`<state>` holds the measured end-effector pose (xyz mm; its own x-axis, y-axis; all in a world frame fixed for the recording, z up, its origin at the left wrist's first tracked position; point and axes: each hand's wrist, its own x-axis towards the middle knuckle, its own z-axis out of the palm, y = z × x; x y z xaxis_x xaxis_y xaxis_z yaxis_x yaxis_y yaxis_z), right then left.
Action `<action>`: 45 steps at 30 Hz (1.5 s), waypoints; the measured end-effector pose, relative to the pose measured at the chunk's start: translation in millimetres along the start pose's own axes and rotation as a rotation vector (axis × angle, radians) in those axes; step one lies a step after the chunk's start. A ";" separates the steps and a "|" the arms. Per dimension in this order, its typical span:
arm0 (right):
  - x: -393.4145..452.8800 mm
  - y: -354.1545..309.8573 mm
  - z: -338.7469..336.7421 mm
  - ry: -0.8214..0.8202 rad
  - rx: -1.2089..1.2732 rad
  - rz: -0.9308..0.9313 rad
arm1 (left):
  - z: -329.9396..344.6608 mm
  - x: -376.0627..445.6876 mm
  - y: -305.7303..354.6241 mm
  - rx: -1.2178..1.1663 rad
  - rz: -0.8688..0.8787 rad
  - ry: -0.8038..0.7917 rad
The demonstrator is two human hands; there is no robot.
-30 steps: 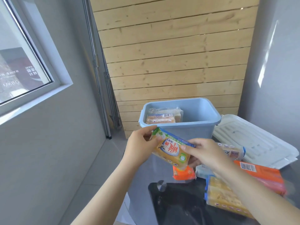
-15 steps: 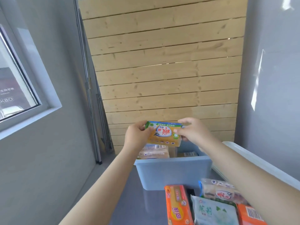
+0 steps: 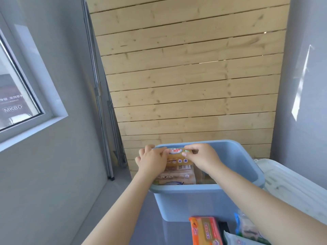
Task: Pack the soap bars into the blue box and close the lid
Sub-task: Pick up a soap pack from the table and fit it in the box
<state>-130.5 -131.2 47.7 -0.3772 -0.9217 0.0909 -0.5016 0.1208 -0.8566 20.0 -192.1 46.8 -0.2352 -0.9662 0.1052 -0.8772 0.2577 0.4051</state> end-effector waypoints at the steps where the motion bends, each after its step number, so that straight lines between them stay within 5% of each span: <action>1: 0.3 0.3 -0.2 -0.004 -0.004 -0.004 | -0.5 2.3 -1.8 0.013 0.010 -0.014; 9: -3.2 2.9 6.2 0.019 -0.168 -0.104 | 2.8 -6.8 -10.7 0.073 0.182 0.011; 16: 1.5 0.2 2.1 0.142 -0.091 -0.164 | -5.9 -2.3 -7.1 -0.272 0.248 0.024; 26: 2.3 9.3 -4.0 0.008 -0.048 -0.068 | -1.9 0.8 -8.0 -0.110 0.228 0.043; 37: -5.6 9.8 -3.9 -0.122 -0.246 -0.165 | 2.2 -10.3 -3.7 0.176 0.269 0.058; 45: -16.8 -0.4 -14.9 -0.064 -0.112 -0.061 | -2.4 -29.8 5.6 0.000 0.283 0.089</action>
<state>-135.5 -110.2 54.1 -0.2948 -0.9498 0.1052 -0.6072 0.1012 -0.7881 23.1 -161.9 48.2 -0.4330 -0.8523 0.2934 -0.7819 0.5170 0.3482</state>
